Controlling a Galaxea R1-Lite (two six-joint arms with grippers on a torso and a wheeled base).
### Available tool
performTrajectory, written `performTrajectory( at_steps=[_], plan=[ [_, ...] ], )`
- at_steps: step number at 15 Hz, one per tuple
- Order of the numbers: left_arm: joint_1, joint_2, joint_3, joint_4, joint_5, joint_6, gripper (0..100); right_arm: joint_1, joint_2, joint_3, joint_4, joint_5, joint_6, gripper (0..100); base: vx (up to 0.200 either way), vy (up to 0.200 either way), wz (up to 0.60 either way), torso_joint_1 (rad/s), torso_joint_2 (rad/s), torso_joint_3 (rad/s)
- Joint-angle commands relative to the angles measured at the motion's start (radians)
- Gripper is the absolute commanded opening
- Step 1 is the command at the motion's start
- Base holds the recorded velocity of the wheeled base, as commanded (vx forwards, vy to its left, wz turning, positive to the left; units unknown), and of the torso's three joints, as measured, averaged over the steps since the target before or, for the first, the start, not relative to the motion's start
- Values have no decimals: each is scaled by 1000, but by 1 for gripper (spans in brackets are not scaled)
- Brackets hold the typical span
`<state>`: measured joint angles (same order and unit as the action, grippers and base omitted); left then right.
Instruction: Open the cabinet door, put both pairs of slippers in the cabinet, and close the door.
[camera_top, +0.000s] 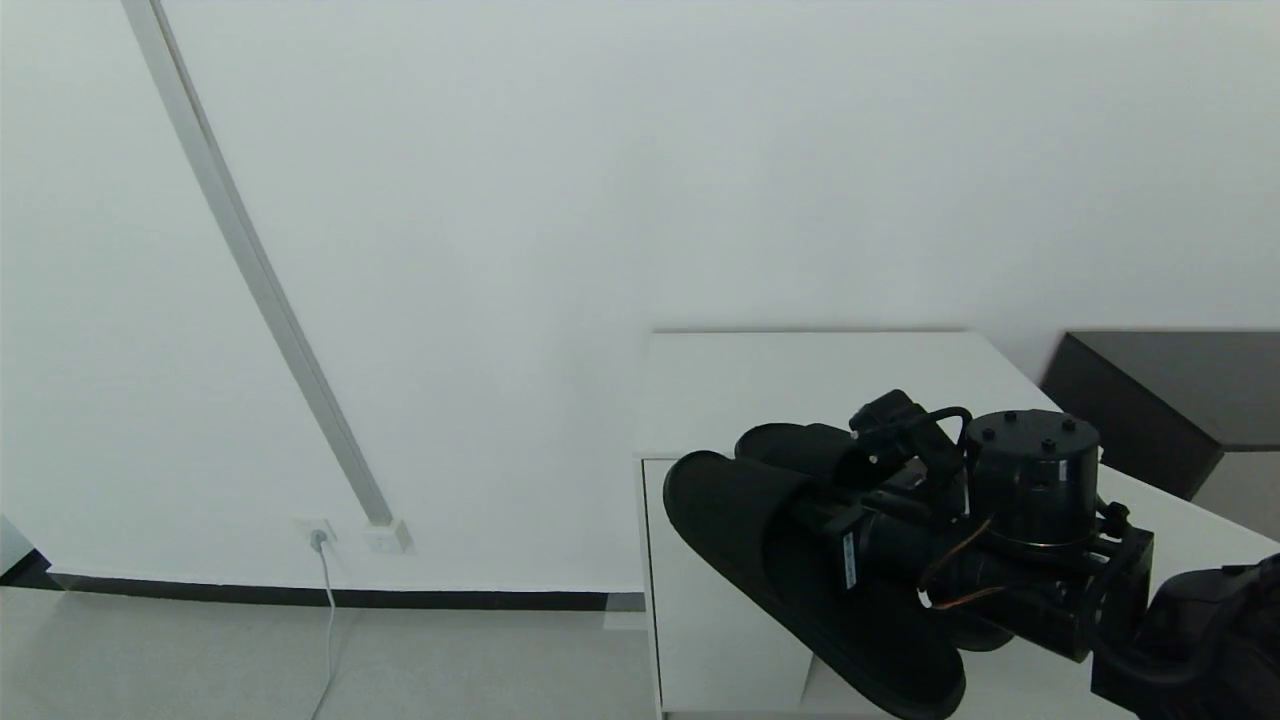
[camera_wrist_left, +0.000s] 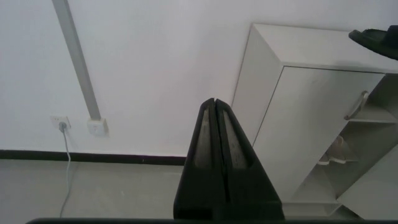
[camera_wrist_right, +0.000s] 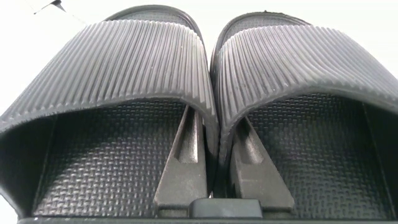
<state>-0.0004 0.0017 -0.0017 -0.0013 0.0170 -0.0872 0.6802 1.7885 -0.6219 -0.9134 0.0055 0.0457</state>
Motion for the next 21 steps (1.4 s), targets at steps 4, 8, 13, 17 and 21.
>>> performTrajectory(
  at_steps=[4, 8, 13, 17, 21],
  plan=[
    [0, 0, 0, 0, 0, 0, 0, 1, 2, 8, -1, -1, -1, 0, 0, 0, 0, 0, 0, 0],
    [0, 0, 0, 0, 0, 0, 0, 1, 2, 11, -2, -1, -4, 0, 0, 0, 0, 0, 0, 0],
    [0, 0, 0, 0, 0, 0, 0, 1, 3, 19, -4, -1, -20, 0, 0, 0, 0, 0, 0, 0],
    [0, 0, 0, 0, 0, 0, 0, 2, 3, 22, -4, -1, -20, 0, 0, -100, 0, 2, 1, 1],
    [0, 0, 0, 0, 0, 0, 0, 7, -1, 28, -5, -1, -20, 0, 0, -200, 0, 2, 4, 0]
  ],
)
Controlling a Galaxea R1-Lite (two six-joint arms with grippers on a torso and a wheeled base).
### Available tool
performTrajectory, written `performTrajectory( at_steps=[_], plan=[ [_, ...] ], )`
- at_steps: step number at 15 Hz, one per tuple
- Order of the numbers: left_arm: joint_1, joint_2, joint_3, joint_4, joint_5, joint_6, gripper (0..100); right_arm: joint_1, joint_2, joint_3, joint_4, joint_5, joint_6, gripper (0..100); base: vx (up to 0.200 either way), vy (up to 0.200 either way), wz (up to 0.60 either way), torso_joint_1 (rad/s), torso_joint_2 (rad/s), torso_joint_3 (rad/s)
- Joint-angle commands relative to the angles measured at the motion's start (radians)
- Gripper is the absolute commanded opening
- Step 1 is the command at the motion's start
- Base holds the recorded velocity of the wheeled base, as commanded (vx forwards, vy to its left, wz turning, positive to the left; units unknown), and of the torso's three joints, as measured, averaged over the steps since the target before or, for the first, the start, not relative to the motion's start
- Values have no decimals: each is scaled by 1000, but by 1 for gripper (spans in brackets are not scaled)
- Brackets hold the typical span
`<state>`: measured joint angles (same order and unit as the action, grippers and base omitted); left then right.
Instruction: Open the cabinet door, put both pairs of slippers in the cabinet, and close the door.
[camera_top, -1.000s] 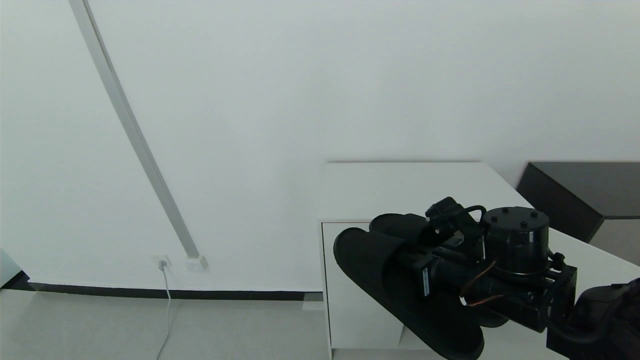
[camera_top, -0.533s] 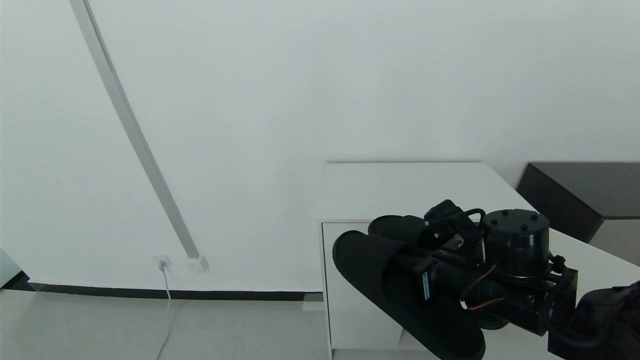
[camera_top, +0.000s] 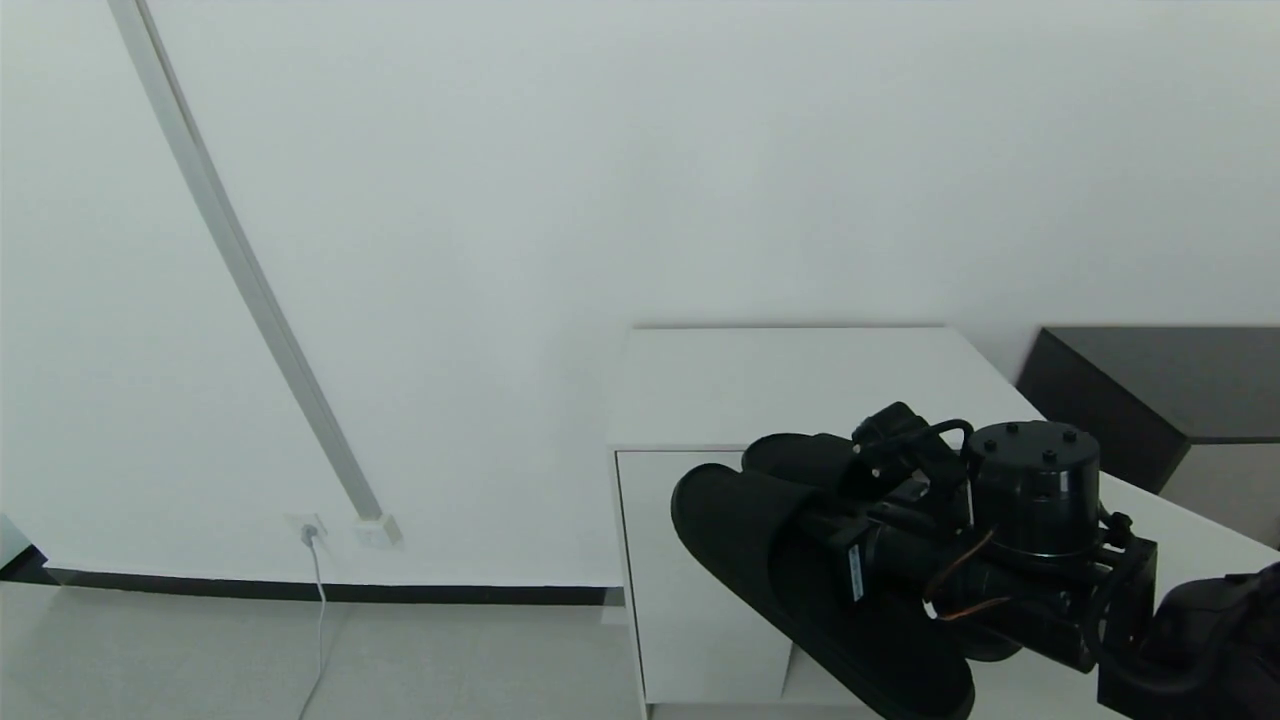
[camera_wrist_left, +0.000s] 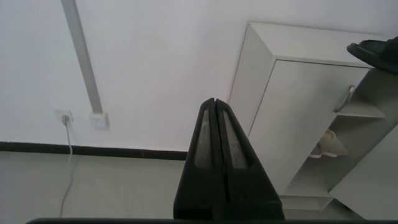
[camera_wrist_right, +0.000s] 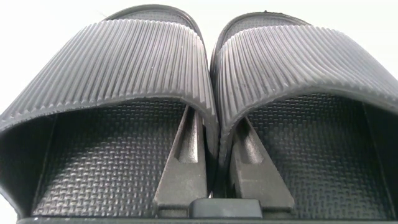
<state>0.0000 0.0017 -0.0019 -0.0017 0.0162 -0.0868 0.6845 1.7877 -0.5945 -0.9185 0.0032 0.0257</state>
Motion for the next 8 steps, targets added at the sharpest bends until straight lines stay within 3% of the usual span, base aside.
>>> performTrajectory(
  at_steps=[1, 8],
  plan=[
    [-2, 0, 0, 0, 1, -1, 0, 4, -1, 1, 0, 1, 0, 0, 0, -200, 0, 7, 7, 2],
    [0, 0, 0, 0, 1, -1, 0, 12, -10, 5, -2, 0, -1, 0, 0, -200, 0, 3, 4, 3]
  ],
)
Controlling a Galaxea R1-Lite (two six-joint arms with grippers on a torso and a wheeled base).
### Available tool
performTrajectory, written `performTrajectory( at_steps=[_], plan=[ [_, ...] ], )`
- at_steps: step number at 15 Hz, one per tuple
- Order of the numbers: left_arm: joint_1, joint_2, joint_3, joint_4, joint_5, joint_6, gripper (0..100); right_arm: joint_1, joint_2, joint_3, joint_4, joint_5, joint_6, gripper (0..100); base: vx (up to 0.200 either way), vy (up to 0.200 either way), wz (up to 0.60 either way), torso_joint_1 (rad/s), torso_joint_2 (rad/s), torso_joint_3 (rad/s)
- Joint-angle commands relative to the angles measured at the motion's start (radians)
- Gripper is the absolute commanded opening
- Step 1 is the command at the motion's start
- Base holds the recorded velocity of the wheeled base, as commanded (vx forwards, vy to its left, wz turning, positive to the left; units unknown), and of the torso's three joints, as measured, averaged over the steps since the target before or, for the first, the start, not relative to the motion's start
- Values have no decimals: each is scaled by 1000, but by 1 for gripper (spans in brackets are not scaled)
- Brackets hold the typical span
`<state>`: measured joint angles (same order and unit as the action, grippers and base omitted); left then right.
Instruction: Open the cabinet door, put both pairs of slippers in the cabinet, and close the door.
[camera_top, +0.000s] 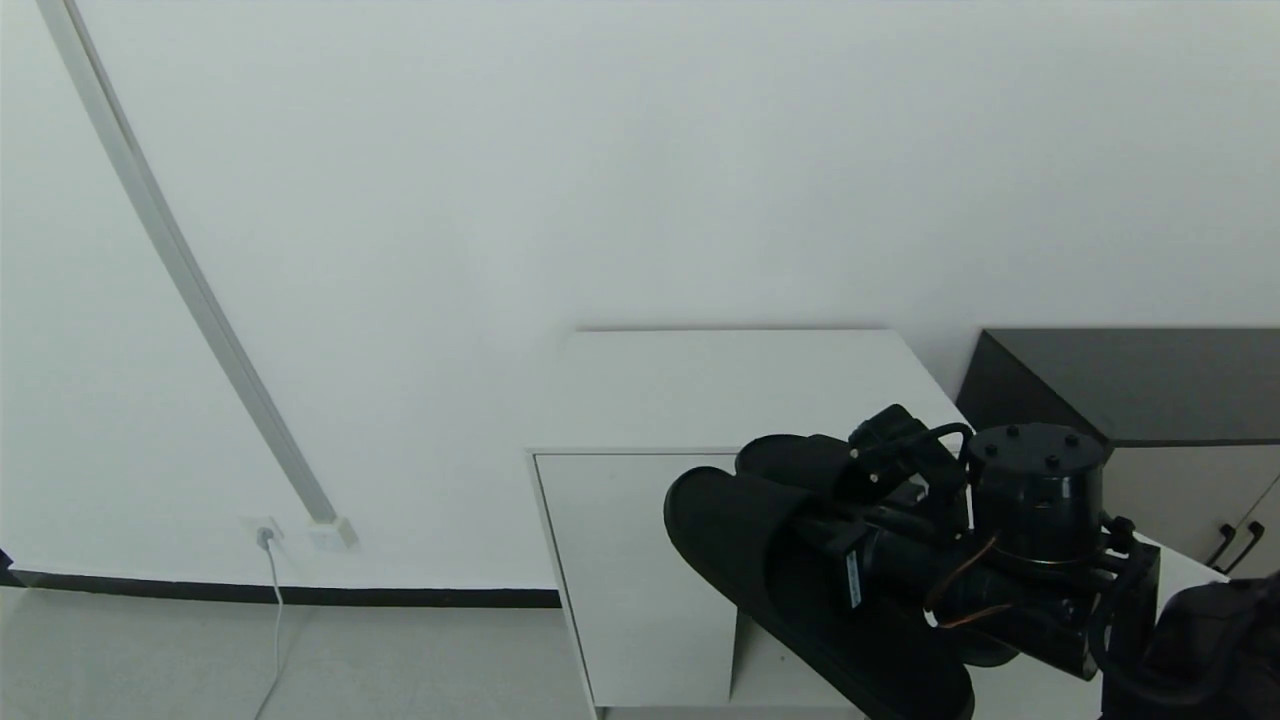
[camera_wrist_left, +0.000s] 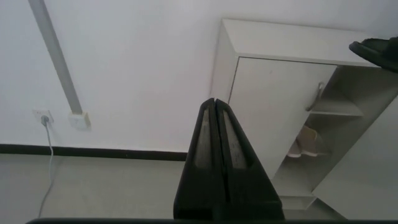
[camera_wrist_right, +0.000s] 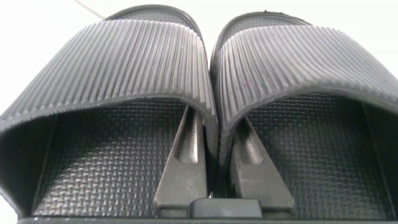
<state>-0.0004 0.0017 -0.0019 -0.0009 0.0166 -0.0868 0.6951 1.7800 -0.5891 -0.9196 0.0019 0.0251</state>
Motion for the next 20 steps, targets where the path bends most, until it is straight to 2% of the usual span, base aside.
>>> performTrajectory(
  at_steps=[1, 5, 20],
  plan=[
    [-1, 0, -1, -1, 0, -1, 0, 1, -2, 0, -1, 1, 1, 0, 0, -200, 0, 2, 2, 7],
    [0, 0, 0, -1, 0, -1, 0, 1, -2, 2, 1, 1, 1, 0, 0, -200, 0, 0, -2, 4],
    [-1, 0, 0, -1, 0, -4, 0, 1, 6, 20, -1, 3, 1, 0, 0, 0, 0, 0, 0, 0]
  ],
)
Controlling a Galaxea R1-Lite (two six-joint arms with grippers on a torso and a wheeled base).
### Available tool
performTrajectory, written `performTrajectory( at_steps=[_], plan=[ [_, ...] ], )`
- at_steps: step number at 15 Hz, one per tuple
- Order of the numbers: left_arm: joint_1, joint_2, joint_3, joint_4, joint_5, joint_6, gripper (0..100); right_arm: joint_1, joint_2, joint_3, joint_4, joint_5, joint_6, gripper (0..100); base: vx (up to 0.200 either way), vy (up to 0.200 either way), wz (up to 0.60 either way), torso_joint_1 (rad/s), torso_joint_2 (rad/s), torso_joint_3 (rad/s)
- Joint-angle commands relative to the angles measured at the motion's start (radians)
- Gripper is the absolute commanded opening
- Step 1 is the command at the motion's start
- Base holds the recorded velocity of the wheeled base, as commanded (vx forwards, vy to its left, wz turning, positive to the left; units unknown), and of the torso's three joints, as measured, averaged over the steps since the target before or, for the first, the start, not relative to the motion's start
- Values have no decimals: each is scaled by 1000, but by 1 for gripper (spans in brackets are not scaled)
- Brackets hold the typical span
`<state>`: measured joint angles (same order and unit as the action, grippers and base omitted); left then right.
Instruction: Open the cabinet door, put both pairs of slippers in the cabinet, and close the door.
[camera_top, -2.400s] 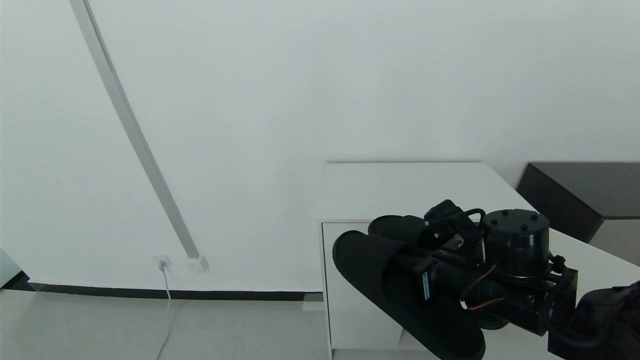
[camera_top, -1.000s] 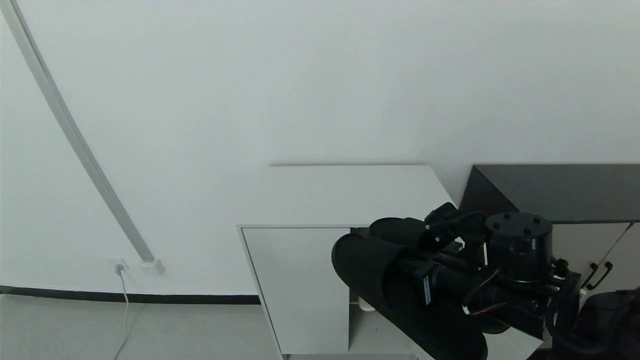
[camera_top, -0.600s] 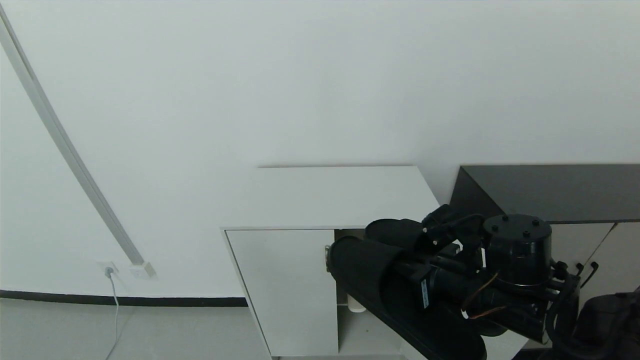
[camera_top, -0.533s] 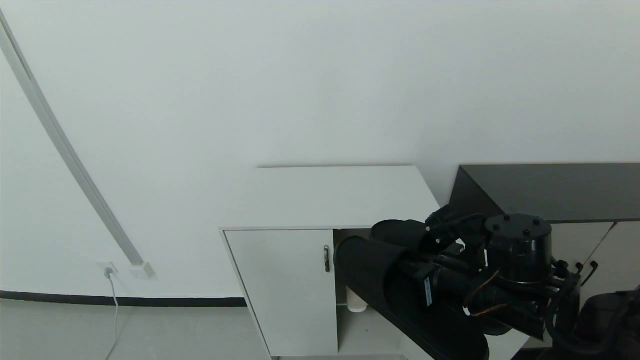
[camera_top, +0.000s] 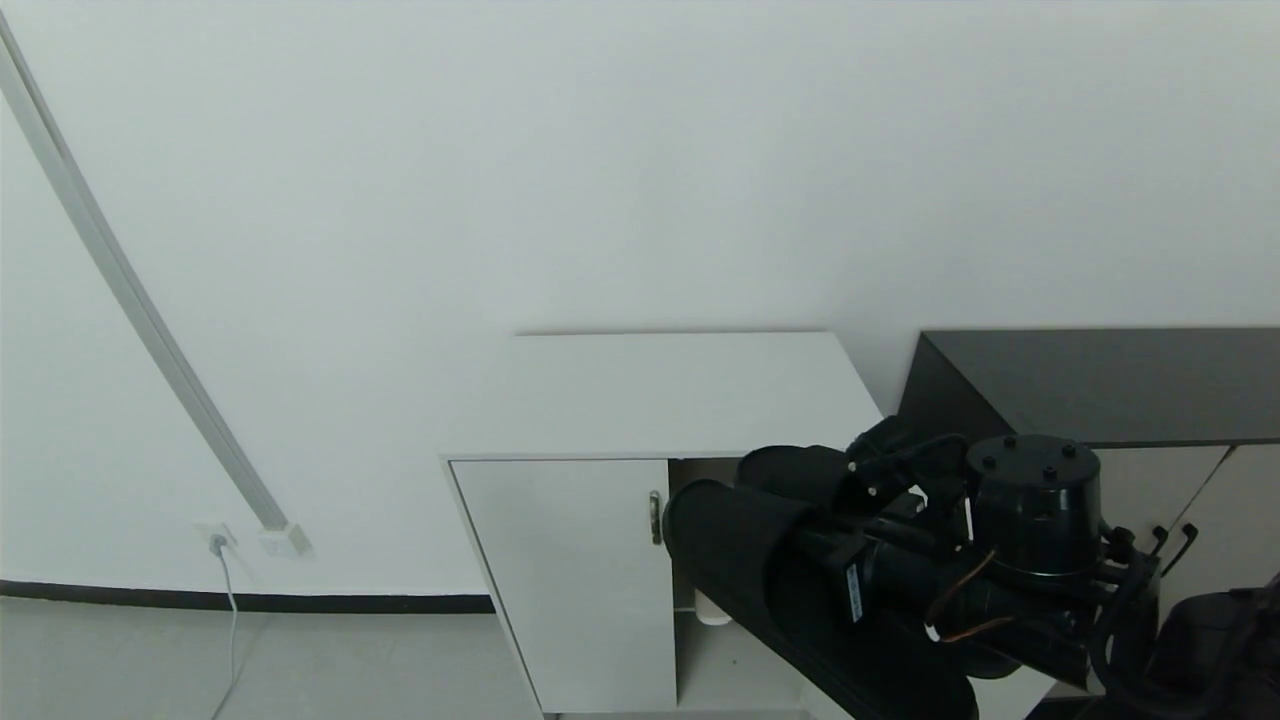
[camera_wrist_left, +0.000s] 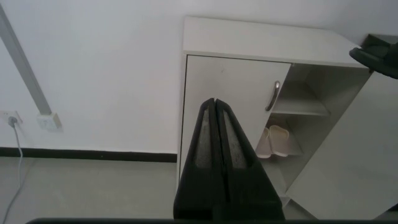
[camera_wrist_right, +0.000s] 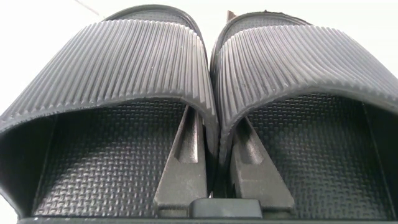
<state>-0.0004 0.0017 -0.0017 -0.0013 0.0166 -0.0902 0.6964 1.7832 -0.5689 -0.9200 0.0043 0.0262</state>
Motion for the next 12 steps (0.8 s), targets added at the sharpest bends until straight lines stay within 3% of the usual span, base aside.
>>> performTrajectory(
  at_steps=[1, 6, 12],
  plan=[
    [0, 0, -1, 0, 0, 0, 0, 0, 2, 3, 0, 0, 0, 0, 0, 0, 0, 0, 0, 0],
    [0, 0, -1, 0, 0, 0, 0, 2, 2, 18, -2, 0, 0, 0, 0, 0, 0, 0, 0, 0],
    [-1, 0, -1, 0, 0, 0, 0, 2, 2, 20, -2, 0, -2, 0, 0, 0, 0, -147, 332, 180]
  ],
)
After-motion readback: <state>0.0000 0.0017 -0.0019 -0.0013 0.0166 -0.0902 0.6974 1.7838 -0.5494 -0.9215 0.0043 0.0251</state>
